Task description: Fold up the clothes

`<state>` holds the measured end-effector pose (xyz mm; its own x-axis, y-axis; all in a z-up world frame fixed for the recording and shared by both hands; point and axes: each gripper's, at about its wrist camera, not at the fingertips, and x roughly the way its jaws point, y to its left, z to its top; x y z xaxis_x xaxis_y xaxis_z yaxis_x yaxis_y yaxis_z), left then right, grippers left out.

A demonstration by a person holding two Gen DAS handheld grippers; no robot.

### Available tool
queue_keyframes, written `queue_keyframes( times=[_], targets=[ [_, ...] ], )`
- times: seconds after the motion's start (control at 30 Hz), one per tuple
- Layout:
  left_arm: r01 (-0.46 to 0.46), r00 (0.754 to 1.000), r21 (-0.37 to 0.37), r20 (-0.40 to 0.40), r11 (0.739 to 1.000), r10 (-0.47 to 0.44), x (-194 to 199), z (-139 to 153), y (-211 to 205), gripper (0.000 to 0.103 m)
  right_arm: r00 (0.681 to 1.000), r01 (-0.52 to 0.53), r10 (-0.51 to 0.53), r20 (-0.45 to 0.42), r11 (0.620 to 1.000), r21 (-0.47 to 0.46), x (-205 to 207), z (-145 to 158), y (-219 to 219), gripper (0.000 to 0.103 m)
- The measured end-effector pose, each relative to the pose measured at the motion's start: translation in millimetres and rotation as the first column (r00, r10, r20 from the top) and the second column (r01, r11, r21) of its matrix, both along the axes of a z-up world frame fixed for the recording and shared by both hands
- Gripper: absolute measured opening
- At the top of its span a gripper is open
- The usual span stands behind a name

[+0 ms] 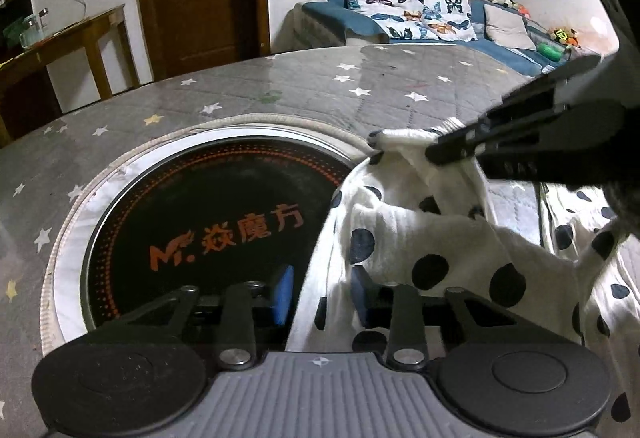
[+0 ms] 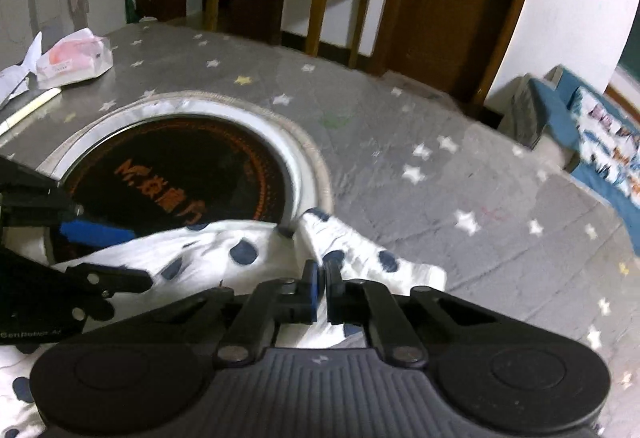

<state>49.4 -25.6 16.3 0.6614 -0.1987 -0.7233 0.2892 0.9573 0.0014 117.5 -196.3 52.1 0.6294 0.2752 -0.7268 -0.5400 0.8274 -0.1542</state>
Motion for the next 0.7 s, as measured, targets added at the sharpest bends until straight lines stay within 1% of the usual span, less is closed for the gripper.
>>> queue_keyframes(
  times=[0.03,0.07,0.13,0.2,0.23,0.37,0.47,0.57,0.7],
  targets=[
    [0.001,1.0,0.001,0.002,1.0,-0.001,0,0,0,0.027,1.0,0.007,-0.007,0.02,1.0,0.003,0,5,-2,0.002],
    [0.002,1.0,0.001,0.003,1.0,-0.002,-1,0,0,0.022,0.999,0.016,-0.016,0.042,1.0,0.01,0,10,-5,0.002],
    [0.003,1.0,0.0,0.004,1.0,-0.003,-1,0,0,0.021,0.995,0.039,-0.041,0.091,0.999,0.027,2,21,-11,0.002],
    [0.001,1.0,-0.001,0.007,1.0,-0.001,-1,0,0,0.016,0.987,0.069,-0.075,0.14,0.996,0.048,4,31,-21,0.002],
    [0.0,1.0,-0.001,0.008,1.0,0.0,-1,0,0,0.015,0.984,0.09,-0.097,0.152,0.995,0.051,6,34,-26,0.002],
    [-0.003,1.0,-0.001,0.012,1.0,0.003,-1,1,-1,0.014,0.966,0.204,-0.206,0.156,0.978,0.032,20,31,-47,0.006],
    [-0.004,1.0,0.001,0.016,1.0,0.004,-1,1,-1,0.014,0.954,0.268,-0.269,0.136,0.963,0.02,26,24,-60,0.007],
    [-0.006,1.0,0.003,0.017,1.0,0.006,0,1,0,0.013,0.953,0.272,-0.274,0.127,0.962,0.029,23,22,-61,0.009],
    [-0.011,1.0,0.004,0.018,1.0,0.011,1,1,1,0.013,0.971,0.214,-0.22,0.089,0.974,0.077,13,20,-54,0.01]
  ],
)
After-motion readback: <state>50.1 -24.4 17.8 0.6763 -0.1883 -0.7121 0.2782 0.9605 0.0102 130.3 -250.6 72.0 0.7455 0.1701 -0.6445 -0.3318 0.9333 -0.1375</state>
